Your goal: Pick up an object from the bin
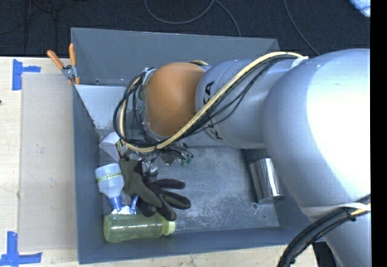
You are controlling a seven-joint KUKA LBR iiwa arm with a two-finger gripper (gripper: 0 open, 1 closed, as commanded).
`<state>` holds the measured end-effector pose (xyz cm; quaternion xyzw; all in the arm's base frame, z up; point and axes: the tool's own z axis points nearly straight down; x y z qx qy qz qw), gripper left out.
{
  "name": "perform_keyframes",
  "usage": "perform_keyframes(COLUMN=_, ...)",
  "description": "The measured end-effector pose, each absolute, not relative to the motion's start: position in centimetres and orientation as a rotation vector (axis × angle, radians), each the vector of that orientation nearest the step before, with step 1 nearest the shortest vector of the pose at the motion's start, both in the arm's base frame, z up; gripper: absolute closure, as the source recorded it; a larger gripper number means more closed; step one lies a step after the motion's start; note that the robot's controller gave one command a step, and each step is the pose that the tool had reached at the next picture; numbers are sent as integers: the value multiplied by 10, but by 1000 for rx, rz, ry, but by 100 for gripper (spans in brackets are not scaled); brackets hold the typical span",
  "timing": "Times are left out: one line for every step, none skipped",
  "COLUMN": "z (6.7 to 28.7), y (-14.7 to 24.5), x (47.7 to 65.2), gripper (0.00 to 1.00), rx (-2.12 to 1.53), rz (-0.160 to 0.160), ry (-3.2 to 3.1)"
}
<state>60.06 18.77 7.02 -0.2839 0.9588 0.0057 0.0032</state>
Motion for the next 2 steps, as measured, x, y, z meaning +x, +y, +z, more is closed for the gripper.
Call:
perform_keyframes(z=119, y=187, x=590, gripper=100, rx=-945, rz=19, ry=2997)
perform_keyframes(z=124, y=158, x=553, gripper=100, rx=-557, rz=19, ry=3088)
